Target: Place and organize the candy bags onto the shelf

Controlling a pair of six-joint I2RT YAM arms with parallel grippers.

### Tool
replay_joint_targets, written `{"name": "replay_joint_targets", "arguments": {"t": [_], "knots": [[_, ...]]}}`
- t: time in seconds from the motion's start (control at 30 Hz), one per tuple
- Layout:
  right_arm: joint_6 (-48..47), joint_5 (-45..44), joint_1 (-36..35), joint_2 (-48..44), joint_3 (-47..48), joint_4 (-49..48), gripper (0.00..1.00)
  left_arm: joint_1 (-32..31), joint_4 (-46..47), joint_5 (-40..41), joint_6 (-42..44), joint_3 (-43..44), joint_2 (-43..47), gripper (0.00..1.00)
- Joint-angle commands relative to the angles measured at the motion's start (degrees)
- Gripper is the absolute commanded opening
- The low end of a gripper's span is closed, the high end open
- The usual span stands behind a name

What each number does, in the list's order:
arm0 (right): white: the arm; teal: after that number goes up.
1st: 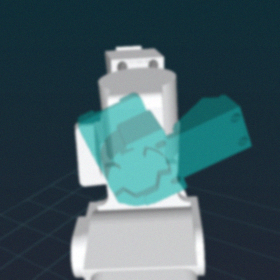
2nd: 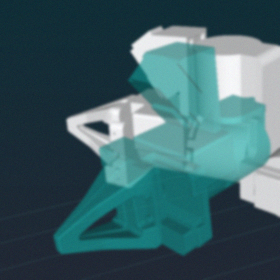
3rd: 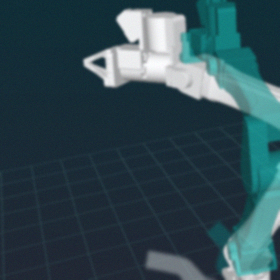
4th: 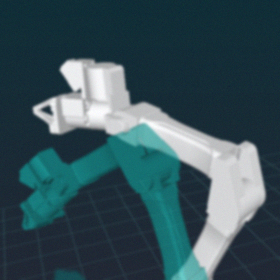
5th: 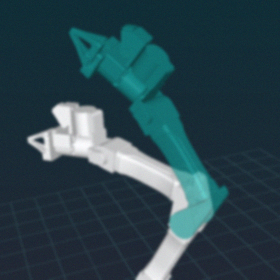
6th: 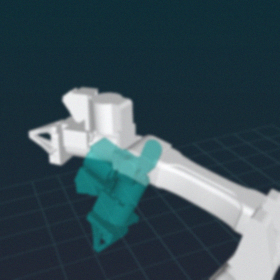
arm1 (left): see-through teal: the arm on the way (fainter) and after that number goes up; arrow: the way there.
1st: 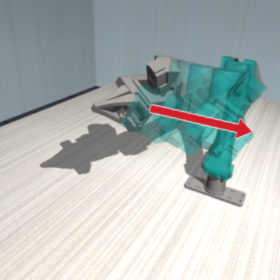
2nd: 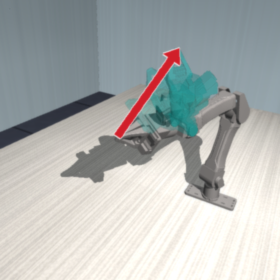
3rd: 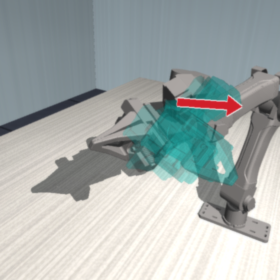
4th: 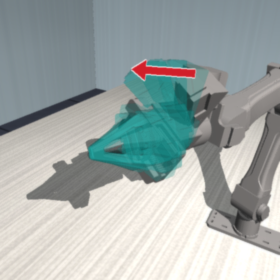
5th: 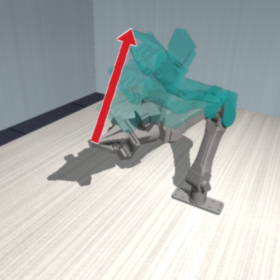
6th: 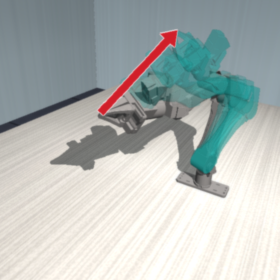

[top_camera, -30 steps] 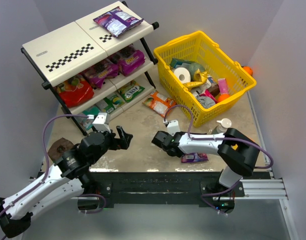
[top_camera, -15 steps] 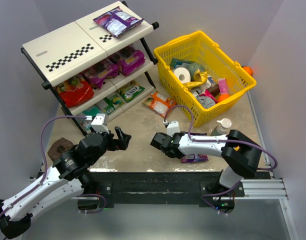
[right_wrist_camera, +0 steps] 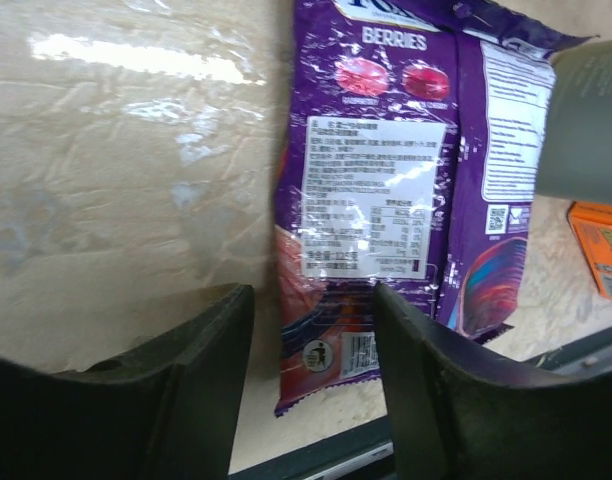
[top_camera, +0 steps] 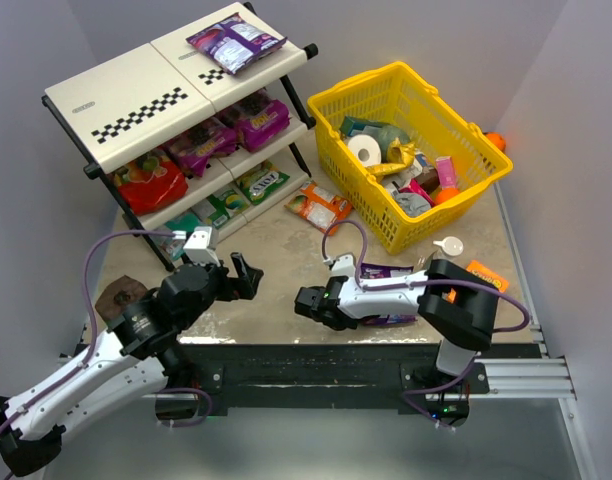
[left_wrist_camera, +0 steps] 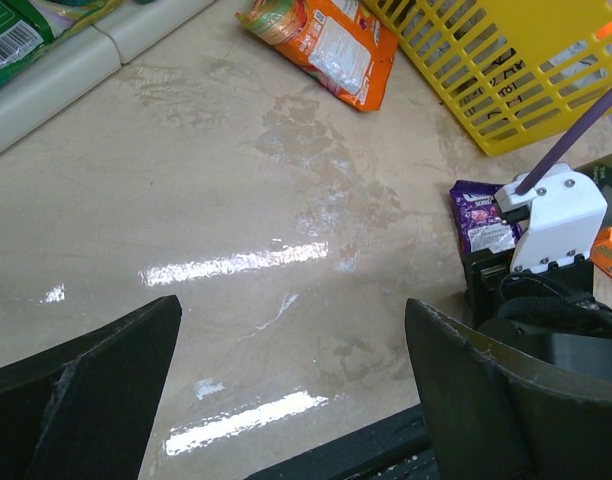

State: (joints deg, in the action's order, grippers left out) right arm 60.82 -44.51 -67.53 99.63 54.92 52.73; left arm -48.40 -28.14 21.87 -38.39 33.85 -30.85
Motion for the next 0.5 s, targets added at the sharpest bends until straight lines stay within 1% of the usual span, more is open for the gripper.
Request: {"name": "replay_joint_targets", "arguments": {"t": [0.0, 0.07, 0.13, 0.17, 0.2, 0.27, 0.37, 0.4, 0.43, 0.47], "knots": [[4.3, -0.5, -0.1, 1.6, -0.2, 2.2, 0.5, 0.0, 1.5, 1.2, -0.6, 0.1, 0.7, 1.0], [4.5, -0.2, -0.2, 2.5, -0.2, 2.0, 0.48, 0.0, 1.4, 1.3, -0.6, 0.2, 1.0, 1.0], [4.5, 0.0, -0.1, 3.4, -0.2, 1.5, 0.41, 0.0, 1.3, 1.4, -0.6, 0.3, 1.1, 1.0], [4.5, 0.0, -0.2, 3.5, -0.3, 1.3, 0.36, 0.0, 1.3, 1.4, -0.6, 0.2, 1.2, 1.0], [4.5, 0.1, -0.1, 3.8, -0.4, 1.1, 0.18, 0.0, 1.2, 1.4, -0.7, 0.2, 1.2, 1.0], [3.3, 0.4, -0.1, 3.8, -0.7, -0.4, 0.0, 0.0, 1.1, 1.4, -0.7, 0.2, 1.3, 1.0], [-1.4, 2.2, -0.6, 1.6, -1.0, -5.1, 0.0, 0.0, 1.0, 1.4, -0.8, 0.2, 1.5, 1.0], [-3.2, 4.2, -1.0, 0.8, -1.0, -8.7, 0.0, 0.0, 1.0, 1.5, -0.8, 0.2, 1.7, 1.0], [-7.6, 5.2, -1.6, 0.0, -0.8, -10.7, 0.0, 0.0, 1.0, 1.5, -0.8, 0.2, 1.7, 0.99], [-9.6, 6.1, -2.9, -1.8, -0.5, -12.5, 0.0, -0.1, 1.0, 1.5, -0.9, 0.2, 1.6, 0.99]]}}
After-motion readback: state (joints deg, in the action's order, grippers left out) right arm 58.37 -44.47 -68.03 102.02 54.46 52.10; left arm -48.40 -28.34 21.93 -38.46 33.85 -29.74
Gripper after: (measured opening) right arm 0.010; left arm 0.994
